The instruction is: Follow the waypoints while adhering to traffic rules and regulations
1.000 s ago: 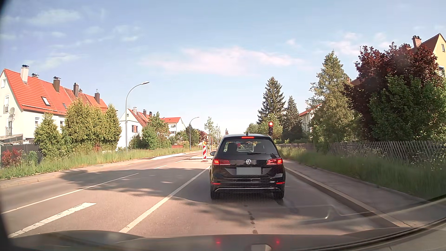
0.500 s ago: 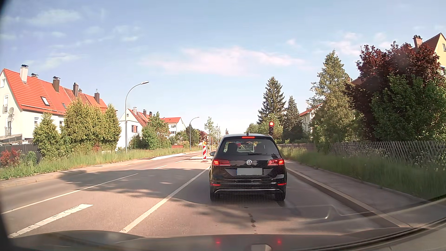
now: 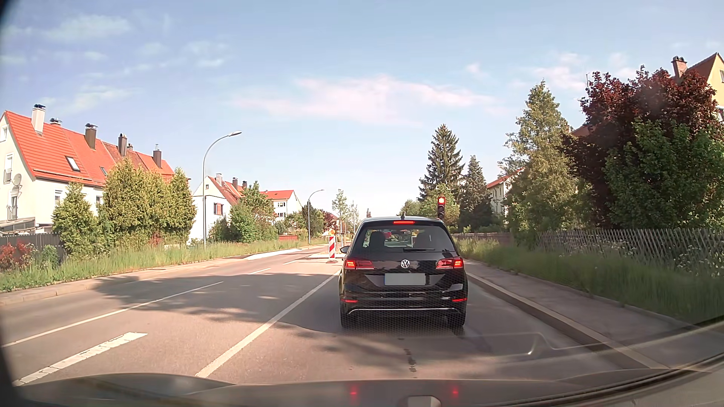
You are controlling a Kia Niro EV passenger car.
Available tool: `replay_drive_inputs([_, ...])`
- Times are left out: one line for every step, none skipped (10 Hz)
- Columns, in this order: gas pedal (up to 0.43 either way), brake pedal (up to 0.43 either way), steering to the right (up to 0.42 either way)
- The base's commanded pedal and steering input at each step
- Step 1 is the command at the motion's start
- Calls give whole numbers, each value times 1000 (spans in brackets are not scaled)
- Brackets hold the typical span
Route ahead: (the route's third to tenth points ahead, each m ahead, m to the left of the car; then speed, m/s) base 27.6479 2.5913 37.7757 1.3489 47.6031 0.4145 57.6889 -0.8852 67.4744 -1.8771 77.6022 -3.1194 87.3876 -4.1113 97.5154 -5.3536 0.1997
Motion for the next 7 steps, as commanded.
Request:
replay_drive_inputs([0, 189, -20])
replay_drive_inputs([0, 207, -20])
replay_drive_inputs([0, 220, -20])
replay_drive_inputs([0, 220, -20])
replay_drive_inputs([0, 220, -20])
replay_drive_inputs([0, 226, -20])
replay_drive_inputs([0, 226, -20])
